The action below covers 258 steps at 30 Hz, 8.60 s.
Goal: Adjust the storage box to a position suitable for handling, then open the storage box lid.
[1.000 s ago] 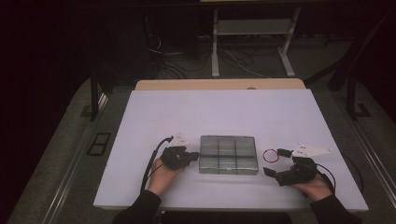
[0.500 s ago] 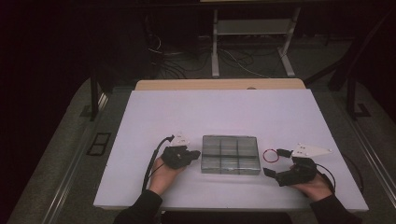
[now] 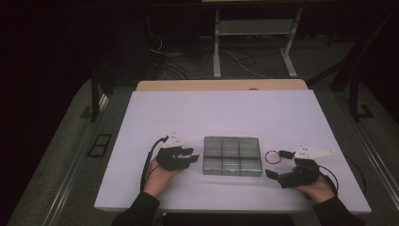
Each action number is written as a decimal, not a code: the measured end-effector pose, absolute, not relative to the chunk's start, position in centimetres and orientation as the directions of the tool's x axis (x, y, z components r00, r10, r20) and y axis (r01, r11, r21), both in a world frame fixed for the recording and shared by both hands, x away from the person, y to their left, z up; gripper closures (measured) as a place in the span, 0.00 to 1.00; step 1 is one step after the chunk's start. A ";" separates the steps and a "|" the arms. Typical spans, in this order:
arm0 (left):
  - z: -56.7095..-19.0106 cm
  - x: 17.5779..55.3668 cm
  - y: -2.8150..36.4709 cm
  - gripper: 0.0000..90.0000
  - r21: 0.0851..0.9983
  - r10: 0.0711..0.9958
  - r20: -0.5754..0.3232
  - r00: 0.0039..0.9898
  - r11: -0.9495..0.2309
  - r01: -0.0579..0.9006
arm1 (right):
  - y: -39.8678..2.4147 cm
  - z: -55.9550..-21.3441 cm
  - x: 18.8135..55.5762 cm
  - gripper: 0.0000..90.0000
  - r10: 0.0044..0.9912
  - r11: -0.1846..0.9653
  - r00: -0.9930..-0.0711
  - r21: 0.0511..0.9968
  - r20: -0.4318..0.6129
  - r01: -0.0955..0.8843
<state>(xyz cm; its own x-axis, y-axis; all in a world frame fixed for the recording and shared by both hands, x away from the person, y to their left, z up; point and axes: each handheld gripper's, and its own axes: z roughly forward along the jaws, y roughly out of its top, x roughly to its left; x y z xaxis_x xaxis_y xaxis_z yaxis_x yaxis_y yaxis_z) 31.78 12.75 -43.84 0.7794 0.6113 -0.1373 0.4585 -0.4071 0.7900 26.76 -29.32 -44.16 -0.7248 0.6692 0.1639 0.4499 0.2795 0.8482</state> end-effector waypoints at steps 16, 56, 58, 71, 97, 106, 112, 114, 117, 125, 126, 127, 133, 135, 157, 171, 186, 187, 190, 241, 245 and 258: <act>-43.4 29.3 15.2 0.36 0.816 0.590 -0.133 0.797 -0.390 0.426 | -29.2 -44.1 26.6 0.03 0.650 0.284 -0.739 0.845 0.178 0.454; -43.7 27.9 14.7 0.74 0.828 0.490 -0.148 0.859 -0.414 0.379 | -28.5 -44.3 25.4 0.93 0.528 0.418 -0.831 0.798 0.174 0.433; -43.8 27.9 14.6 0.80 0.823 0.483 -0.153 0.862 -0.422 0.382 | -28.5 -44.3 25.4 0.97 0.519 0.423 -0.836 0.796 0.179 0.433; -44.0 28.2 13.5 0.99 0.800 0.442 -0.177 0.879 -0.456 0.390 | -28.5 -44.3 25.6 0.99 0.504 0.420 -0.845 0.804 0.180 0.421; -44.0 28.4 12.5 1.00 0.810 0.416 -0.184 0.891 -0.449 0.377 | -28.2 -44.2 25.7 0.99 0.498 0.417 -0.850 0.812 0.171 0.408; -44.0 28.6 12.4 1.00 0.811 0.422 -0.193 0.886 -0.440 0.386 | -28.2 -44.1 25.7 0.99 0.500 0.418 -0.849 0.812 0.169 0.407; -44.1 28.7 12.4 1.00 0.812 0.424 -0.193 0.885 -0.437 0.387 | -28.2 -44.2 25.9 0.99 0.515 0.420 -0.843 0.811 0.157 0.407; -44.1 28.7 12.4 1.00 0.811 0.425 -0.193 0.884 -0.438 0.388 | -28.2 -44.2 26.1 0.99 0.520 0.415 -0.839 0.811 0.160 0.412; -44.0 28.8 12.3 1.00 0.811 0.430 -0.187 0.883 -0.439 0.386 | -28.3 -44.3 26.3 0.99 0.520 0.412 -0.838 0.812 0.165 0.415; -44.0 29.0 12.4 1.00 0.812 0.431 -0.202 0.880 -0.429 0.396 | -28.3 -44.2 26.4 0.99 0.521 0.406 -0.837 0.814 0.169 0.416; -44.0 29.0 12.4 1.00 0.810 0.431 -0.201 0.880 -0.431 0.397 | -28.3 -44.1 26.4 0.99 0.522 0.406 -0.836 0.813 0.168 0.417; -44.0 29.0 12.4 1.00 0.809 0.432 -0.202 0.879 -0.432 0.398 | -28.2 -44.2 26.4 0.99 0.523 0.408 -0.836 0.813 0.166 0.416; -43.6 29.1 12.2 1.00 0.824 0.425 -0.226 0.877 -0.397 0.405 | -28.1 -43.8 26.5 0.99 0.515 0.377 -0.836 0.827 0.187 0.418; -43.5 29.1 12.1 1.00 0.825 0.432 -0.207 0.878 -0.404 0.394 | -27.8 -43.6 26.5 0.99 0.526 0.387 -0.835 0.828 0.163 0.405; -43.6 28.8 13.6 0.79 0.846 0.464 -0.176 0.868 -0.380 0.374 | -27.9 -43.5 26.9 0.99 0.532 0.336 -0.822 0.841 0.201 0.423; -43.9 28.7 14.6 0.47 0.849 0.496 -0.190 0.847 -0.351 0.396 | -26.5 -43.6 27.3 0.99 0.507 0.347 -0.836 0.839 0.208 0.419; -44.1 28.7 14.8 0.23 0.862 0.539 -0.169 0.825 -0.325 0.389 | -25.2 -43.6 28.1 0.99 0.483 0.349 -0.848 0.841 0.217 0.414; -44.0 28.7 14.9 0.21 0.860 0.546 -0.164 0.822 -0.328 0.390 | -25.2 -43.6 28.1 0.99 0.483 0.350 -0.849 0.842 0.214 0.412; -44.0 28.7 14.9 0.18 0.864 0.553 -0.164 0.817 -0.319 0.389 | -25.2 -43.5 28.1 0.99 0.483 0.349 -0.849 0.842 0.214 0.411; -44.1 28.4 14.2 0.00 0.867 0.544 -0.121 0.830 -0.350 0.356 | -25.3 -41.0 29.1 0.99 0.483 0.315 -0.854 0.872 0.194 0.376; -44.1 28.5 14.3 0.00 0.867 0.542 -0.121 0.832 -0.351 0.355 | -25.4 -40.7 29.4 0.99 0.481 0.309 -0.855 0.875 0.195 0.374; -44.0 28.6 14.1 0.00 0.876 0.532 -0.120 0.838 -0.341 0.342 | -25.5 -40.1 30.0 0.99 0.481 0.296 -0.856 0.885 0.186 0.359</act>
<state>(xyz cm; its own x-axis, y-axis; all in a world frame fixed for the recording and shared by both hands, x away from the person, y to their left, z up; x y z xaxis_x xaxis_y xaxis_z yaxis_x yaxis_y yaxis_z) 28.59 14.05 -43.95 0.8381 0.5322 -0.1197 0.3417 -0.3412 0.8757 30.01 -25.46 -40.06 -0.8564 0.4815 0.1864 0.3590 0.2959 0.8852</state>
